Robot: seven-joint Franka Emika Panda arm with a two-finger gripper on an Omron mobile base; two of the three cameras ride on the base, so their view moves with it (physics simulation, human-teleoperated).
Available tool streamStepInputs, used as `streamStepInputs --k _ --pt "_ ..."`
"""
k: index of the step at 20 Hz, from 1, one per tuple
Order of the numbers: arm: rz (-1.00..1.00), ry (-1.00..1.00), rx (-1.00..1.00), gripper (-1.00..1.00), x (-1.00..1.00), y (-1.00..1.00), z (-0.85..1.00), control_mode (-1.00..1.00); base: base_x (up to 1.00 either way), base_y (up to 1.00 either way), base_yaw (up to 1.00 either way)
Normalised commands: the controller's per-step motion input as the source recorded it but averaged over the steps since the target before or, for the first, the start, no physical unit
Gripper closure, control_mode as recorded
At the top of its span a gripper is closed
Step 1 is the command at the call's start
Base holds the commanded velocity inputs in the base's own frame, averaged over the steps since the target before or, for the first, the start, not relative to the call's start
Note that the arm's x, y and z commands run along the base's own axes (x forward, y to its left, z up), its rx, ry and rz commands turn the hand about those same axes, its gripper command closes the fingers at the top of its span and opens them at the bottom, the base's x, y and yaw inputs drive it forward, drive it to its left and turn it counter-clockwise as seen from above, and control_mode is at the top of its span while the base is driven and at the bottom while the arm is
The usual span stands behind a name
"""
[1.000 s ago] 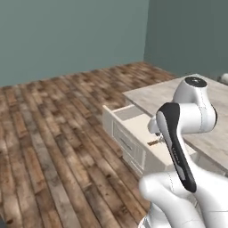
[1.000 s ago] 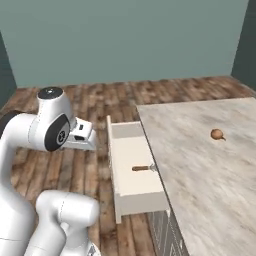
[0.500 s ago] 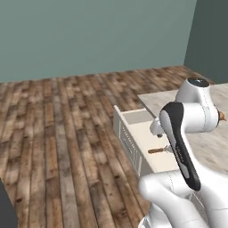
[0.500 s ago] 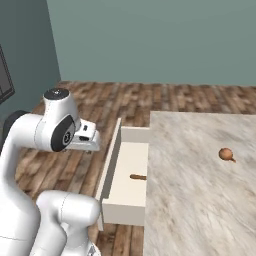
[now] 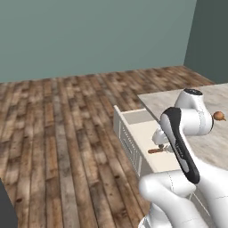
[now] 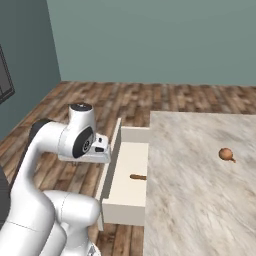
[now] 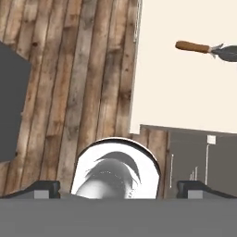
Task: Pick the pizza cutter from the drawer and place it on the counter.
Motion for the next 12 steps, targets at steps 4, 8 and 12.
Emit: streamStepInputs --k 4,8,12 --pt "-0.04 0.2 0.0 -1.0 0.44 0.0 -0.73 -1.0 0.0 0.0 0.0" --pt "-0.08 0.2 0.0 -1.0 0.49 0.04 -0.71 -1.0 0.0 0.0 0.0" --pt "-0.05 0.17 0.0 -1.0 0.6 0.11 -0.66 -1.0 0.0 0.0 0.0"
